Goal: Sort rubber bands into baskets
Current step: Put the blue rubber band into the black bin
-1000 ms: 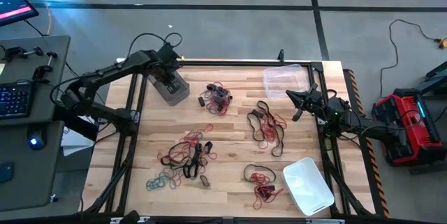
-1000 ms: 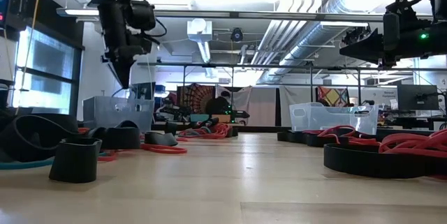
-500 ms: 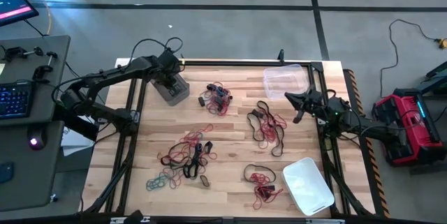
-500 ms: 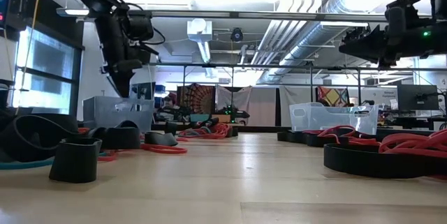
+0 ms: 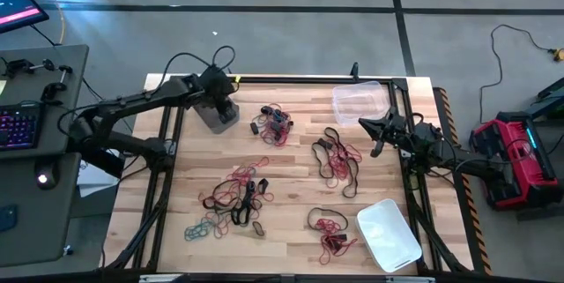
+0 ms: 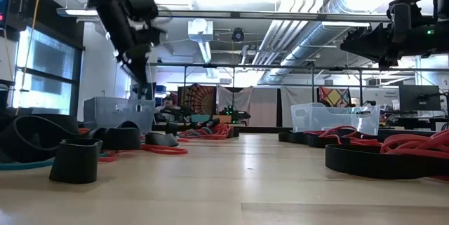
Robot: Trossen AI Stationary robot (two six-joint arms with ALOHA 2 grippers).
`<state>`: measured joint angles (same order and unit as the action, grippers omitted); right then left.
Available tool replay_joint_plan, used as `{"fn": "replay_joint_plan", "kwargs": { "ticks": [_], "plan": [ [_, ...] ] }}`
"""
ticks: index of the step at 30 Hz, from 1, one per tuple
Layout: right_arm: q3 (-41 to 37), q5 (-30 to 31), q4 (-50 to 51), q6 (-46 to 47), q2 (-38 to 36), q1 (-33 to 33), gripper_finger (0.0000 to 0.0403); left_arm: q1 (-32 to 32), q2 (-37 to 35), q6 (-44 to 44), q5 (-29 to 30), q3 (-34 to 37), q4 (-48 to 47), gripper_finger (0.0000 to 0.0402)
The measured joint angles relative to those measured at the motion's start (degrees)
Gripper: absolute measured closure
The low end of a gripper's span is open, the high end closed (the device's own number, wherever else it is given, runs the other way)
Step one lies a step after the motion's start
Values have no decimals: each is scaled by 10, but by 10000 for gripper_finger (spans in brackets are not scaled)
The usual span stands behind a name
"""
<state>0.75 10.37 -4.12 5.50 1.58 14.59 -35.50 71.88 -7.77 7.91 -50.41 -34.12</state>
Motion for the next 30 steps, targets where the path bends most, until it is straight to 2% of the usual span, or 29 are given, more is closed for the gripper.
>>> {"fn": "replay_joint_plan", "kwargs": {
  "ticks": [7,12,22,30],
  "plan": [
    [0,-6,0,5,0,0,402,112,-72,-6,-60,0,5,265],
    [0,-23,0,-4,0,0,402,215,-83,-16,-62,0,-17,280],
    [0,-25,5,-15,0,0,402,372,8,83,-56,0,-30,298],
    [0,-27,9,-14,0,0,402,398,102,224,-25,0,36,288]
  ]
}}
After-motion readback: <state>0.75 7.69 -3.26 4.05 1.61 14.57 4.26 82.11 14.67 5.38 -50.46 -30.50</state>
